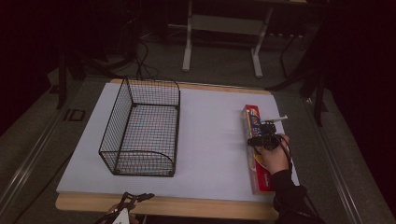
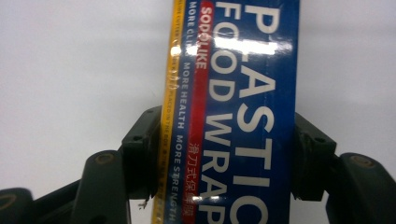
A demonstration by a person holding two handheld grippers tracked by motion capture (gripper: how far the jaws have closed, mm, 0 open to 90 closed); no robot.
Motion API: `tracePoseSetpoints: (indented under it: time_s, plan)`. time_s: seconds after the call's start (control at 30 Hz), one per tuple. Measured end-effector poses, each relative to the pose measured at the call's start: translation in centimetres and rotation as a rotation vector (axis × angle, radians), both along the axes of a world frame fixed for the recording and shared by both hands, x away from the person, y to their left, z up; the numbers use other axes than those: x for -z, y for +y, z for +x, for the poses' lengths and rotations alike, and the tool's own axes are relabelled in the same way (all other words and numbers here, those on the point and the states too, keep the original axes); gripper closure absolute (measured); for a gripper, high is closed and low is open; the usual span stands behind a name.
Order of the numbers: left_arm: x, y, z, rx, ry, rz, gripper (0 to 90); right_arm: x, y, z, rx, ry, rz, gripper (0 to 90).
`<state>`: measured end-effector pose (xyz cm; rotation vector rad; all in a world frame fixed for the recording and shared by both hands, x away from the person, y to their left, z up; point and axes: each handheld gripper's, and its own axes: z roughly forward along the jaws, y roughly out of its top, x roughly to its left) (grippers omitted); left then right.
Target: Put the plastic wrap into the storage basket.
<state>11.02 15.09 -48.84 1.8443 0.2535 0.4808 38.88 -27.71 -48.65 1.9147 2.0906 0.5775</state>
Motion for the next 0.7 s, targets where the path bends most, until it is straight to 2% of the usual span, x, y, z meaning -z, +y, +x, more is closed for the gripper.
tracePoseSetpoints:
  time_s: [0.07, 0.17, 0.27, 0.3, 0.33, 0.7]
  plan:
    - [0.0, 0.0, 0.0, 0.000, 0.000, 0.002, 0.1, -0.6, 0.2, 0.0, -0.006, -0.015, -0.011, 39.0]
    - [0.0, 0.0, 0.0, 0.000, 0.000, 0.003, 0.1, -1.7, 0.4, 0.0, -0.018, -0.037, 0.002, 39.1]
    - [0.0, -0.1, 0.0, 0.001, 0.000, 0.002, 0.1, -2.8, 0.8, -0.1, -0.032, -0.064, -0.017, 39.2]
    - [0.0, -0.1, 0.0, 0.001, 0.000, 0.002, 0.0, -2.8, 0.8, -0.1, -0.032, -0.064, -0.017, 39.2]
    - [0.0, -0.1, 0.0, 0.001, 0.000, 0.002, 0.1, -3.6, 0.9, 0.0, -0.040, -0.078, -0.008, 39.3]
    - [0.0, -0.1, 0.1, 0.003, 0.000, 0.003, 0.1, -7.2, 2.9, 0.0, -0.084, -0.139, -0.004, 39.4]
